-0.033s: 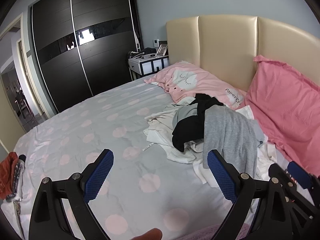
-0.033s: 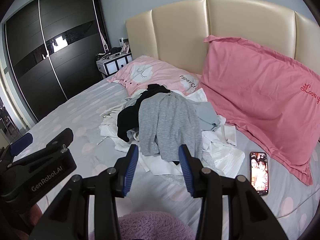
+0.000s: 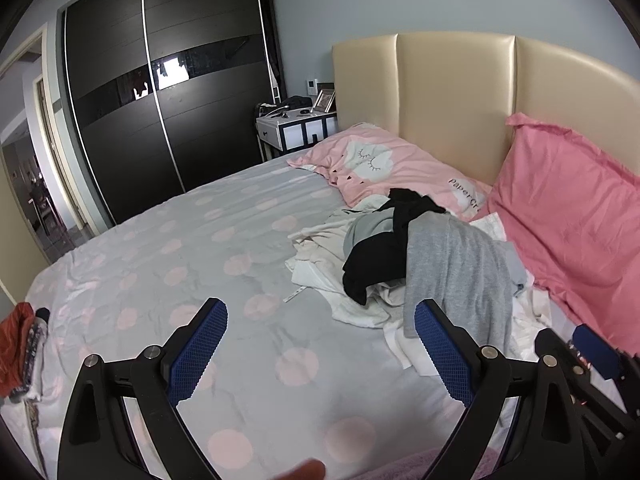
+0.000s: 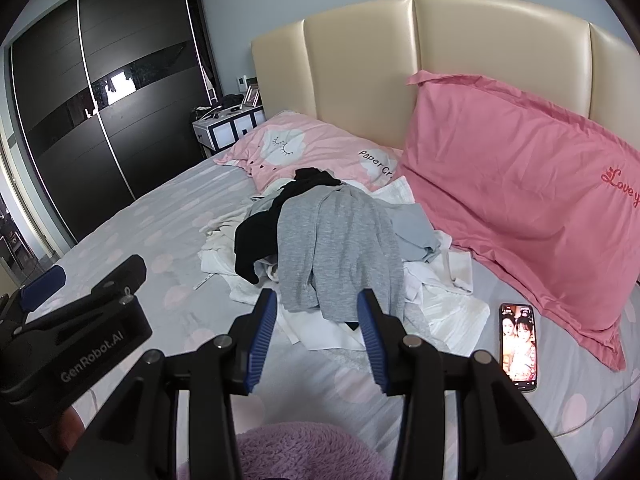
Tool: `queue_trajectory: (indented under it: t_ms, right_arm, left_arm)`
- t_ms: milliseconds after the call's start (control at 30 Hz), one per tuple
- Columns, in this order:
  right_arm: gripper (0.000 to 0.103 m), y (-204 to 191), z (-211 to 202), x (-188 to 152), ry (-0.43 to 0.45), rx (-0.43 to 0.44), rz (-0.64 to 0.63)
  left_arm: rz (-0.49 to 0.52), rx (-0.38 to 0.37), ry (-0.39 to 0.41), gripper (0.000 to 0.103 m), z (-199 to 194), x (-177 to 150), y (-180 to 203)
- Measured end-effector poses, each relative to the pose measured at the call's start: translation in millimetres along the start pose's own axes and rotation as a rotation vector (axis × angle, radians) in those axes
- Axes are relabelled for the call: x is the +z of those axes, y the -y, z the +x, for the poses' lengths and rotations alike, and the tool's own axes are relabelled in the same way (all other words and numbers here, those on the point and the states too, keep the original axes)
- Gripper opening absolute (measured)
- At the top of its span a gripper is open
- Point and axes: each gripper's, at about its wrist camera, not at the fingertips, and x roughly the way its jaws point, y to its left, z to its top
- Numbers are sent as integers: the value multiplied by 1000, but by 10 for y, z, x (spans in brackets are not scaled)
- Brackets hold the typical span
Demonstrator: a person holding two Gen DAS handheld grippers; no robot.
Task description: Fold clothes
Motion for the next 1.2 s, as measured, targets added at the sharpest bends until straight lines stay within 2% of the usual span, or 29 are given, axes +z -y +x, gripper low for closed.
queue_trajectory:
  t_ms: [633, 1200]
  right_arm:
    - [40, 48, -33, -40, 10, 7, 24]
    - [40, 47, -82, -48, 18, 27, 20]
  left_arm:
    - [-46, -37, 6, 96, -100, -42, -12]
    - [-33, -50, -11, 96, -110, -38, 57]
